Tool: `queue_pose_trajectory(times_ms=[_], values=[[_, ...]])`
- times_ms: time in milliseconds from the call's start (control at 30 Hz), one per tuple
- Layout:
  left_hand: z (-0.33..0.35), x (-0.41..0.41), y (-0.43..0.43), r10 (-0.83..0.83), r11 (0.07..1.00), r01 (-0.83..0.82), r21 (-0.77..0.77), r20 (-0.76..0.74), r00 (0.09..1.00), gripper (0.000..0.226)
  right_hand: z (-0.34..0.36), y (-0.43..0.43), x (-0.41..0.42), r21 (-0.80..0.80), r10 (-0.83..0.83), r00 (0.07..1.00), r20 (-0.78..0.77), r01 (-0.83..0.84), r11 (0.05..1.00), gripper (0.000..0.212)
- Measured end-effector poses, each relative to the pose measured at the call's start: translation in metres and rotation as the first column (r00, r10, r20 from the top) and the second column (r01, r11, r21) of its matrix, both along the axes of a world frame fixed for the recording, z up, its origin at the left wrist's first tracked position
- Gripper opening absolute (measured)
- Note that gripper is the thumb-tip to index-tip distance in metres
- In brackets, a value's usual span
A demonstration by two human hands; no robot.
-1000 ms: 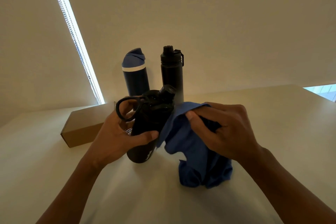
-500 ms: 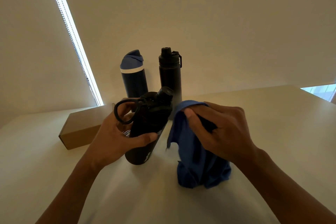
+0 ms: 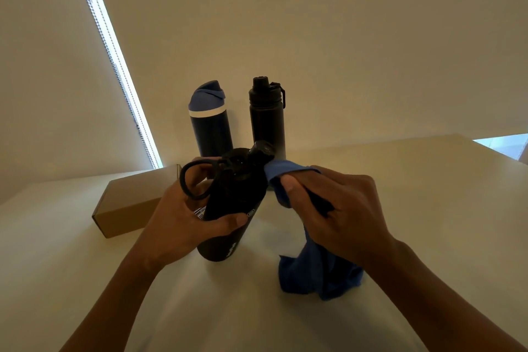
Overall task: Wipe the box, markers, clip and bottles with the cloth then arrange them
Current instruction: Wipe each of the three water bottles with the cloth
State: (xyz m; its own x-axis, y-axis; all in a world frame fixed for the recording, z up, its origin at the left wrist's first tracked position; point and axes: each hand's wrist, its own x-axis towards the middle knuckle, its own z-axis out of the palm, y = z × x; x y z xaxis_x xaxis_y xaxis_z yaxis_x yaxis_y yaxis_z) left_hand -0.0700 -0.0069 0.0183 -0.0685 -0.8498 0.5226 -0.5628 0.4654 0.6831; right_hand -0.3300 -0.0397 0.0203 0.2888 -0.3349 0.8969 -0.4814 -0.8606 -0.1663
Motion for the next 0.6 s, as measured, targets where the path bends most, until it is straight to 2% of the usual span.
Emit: queue_pose_trajectory(times_ms=[100,167,267,367,467,600], values=[[0.0,0.003,0.0,0.006,1.0,-0.006,0.005,-0.047,0.999,0.08,-0.003,-0.004,0.001,0.102,-0.047,0.999,0.001,0.047,0.994,0.021],[0.0,0.001,0.001,0.004,1.0,-0.005,-0.004,-0.029,1.0,0.077,-0.002,-0.007,-0.004,0.094,-0.084,0.996,0.043,0.08,0.992,0.019],[-0.001,-0.004,0.003,-0.001,1.0,0.001,-0.008,0.007,1.0,0.076,0.004,-0.004,-0.008,0.033,-0.026,0.995,0.098,0.023,0.999,0.016],[0.0,-0.007,0.005,-0.002,1.0,0.002,-0.002,0.019,1.0,0.078,0.007,0.0,-0.003,-0.009,0.05,0.995,0.088,-0.05,0.999,0.021],[-0.002,-0.005,0.005,-0.003,1.0,0.003,-0.008,0.027,1.0,0.079,0.006,0.001,-0.002,0.001,0.108,0.987,0.123,-0.109,0.994,0.026],[-0.007,-0.003,0.004,0.009,1.0,-0.008,-0.007,0.037,0.999,0.084,-0.005,-0.015,0.015,0.05,0.075,0.977,0.198,-0.086,0.995,0.032]])
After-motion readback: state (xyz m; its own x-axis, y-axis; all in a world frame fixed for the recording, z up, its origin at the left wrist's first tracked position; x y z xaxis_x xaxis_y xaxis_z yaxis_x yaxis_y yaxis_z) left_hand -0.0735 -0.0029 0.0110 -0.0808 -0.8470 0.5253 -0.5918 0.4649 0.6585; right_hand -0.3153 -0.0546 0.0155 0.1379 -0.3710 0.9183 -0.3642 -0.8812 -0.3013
